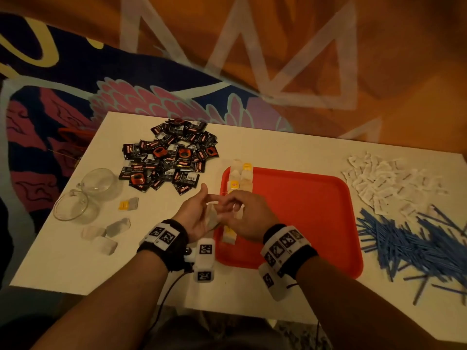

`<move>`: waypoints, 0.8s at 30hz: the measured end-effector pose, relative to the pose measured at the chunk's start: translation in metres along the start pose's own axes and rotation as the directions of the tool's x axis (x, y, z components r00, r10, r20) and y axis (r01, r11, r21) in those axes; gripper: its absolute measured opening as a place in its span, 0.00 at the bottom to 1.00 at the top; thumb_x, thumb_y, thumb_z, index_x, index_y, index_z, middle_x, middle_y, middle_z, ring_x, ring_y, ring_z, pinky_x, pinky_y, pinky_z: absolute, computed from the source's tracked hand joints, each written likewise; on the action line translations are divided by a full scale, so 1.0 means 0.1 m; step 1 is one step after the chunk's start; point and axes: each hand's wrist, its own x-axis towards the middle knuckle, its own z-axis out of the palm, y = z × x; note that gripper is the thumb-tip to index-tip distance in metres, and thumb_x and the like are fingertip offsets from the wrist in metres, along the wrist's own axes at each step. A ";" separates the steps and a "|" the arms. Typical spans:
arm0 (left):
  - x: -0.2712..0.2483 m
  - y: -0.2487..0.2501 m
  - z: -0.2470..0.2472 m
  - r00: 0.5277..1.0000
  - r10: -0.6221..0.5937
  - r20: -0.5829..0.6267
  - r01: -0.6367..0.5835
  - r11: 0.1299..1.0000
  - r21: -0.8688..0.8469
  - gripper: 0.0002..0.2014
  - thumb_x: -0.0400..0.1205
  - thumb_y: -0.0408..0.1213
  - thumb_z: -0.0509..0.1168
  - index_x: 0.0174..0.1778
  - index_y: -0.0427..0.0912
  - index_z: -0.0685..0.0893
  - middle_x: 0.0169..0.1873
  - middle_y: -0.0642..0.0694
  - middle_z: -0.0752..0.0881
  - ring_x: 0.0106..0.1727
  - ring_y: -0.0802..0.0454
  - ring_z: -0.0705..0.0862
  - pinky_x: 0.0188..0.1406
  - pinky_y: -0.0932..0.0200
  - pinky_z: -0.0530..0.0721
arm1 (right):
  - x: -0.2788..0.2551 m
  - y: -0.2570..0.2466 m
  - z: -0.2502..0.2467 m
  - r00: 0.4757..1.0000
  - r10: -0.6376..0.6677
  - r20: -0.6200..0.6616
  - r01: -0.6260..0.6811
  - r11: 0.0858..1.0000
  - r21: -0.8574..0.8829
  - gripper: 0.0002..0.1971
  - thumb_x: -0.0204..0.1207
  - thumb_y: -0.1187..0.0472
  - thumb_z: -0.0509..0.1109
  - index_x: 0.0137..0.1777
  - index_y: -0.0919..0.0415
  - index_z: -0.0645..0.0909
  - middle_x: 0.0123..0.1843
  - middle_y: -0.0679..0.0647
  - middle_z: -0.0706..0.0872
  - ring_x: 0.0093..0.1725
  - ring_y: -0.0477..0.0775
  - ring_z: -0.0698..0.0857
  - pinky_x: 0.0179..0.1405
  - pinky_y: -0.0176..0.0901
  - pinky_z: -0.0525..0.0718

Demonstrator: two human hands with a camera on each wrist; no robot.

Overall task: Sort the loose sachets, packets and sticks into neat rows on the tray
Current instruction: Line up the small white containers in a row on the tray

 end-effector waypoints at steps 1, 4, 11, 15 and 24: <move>-0.01 0.01 0.05 1.000 -0.013 0.022 0.014 1.000 -0.020 0.35 0.86 0.64 0.48 0.57 0.33 0.84 0.53 0.29 0.89 0.50 0.36 0.91 0.44 0.46 0.91 | 0.00 -0.07 -0.02 0.998 -0.044 0.054 0.049 0.993 -0.107 0.13 0.70 0.50 0.79 0.53 0.50 0.84 0.51 0.43 0.87 0.48 0.45 0.79 0.47 0.39 0.80; -0.03 0.03 0.17 0.999 -0.030 0.025 0.030 1.000 0.000 0.37 0.85 0.67 0.47 0.57 0.35 0.86 0.54 0.31 0.90 0.51 0.36 0.90 0.42 0.46 0.91 | -0.02 -0.18 -0.03 0.979 -0.055 0.195 0.128 0.914 -0.386 0.18 0.71 0.48 0.76 0.60 0.48 0.82 0.64 0.42 0.83 0.57 0.51 0.75 0.53 0.47 0.80; -0.11 0.09 0.33 0.994 -0.007 0.113 0.000 0.998 0.059 0.35 0.86 0.66 0.45 0.62 0.38 0.81 0.40 0.35 0.89 0.37 0.42 0.89 0.40 0.51 0.87 | -0.02 -0.10 -0.13 1.000 0.018 -0.008 -0.019 0.979 -0.205 0.09 0.76 0.62 0.68 0.49 0.48 0.87 0.47 0.46 0.86 0.46 0.47 0.82 0.43 0.38 0.79; -0.14 0.08 0.35 0.988 0.055 0.144 -0.048 0.998 -0.050 0.21 0.87 0.45 0.55 0.69 0.35 0.79 0.57 0.33 0.86 0.49 0.39 0.89 0.55 0.44 0.87 | -0.01 -0.09 -0.24 0.967 0.217 -0.135 -0.148 0.906 0.397 0.09 0.79 0.67 0.72 0.41 0.51 0.83 0.39 0.38 0.85 0.34 0.30 0.83 0.31 0.25 0.77; -0.15 0.12 0.47 0.878 0.478 0.031 -0.457 0.816 0.354 0.03 0.84 0.26 0.65 0.47 0.34 0.85 0.42 0.39 0.87 0.45 0.48 0.86 0.52 0.55 0.88 | 0.08 -0.03 -0.34 0.902 0.417 0.106 -0.289 0.404 0.868 0.05 0.81 0.70 0.67 0.52 0.61 0.81 0.42 0.55 0.85 0.39 0.49 0.83 0.33 0.39 0.77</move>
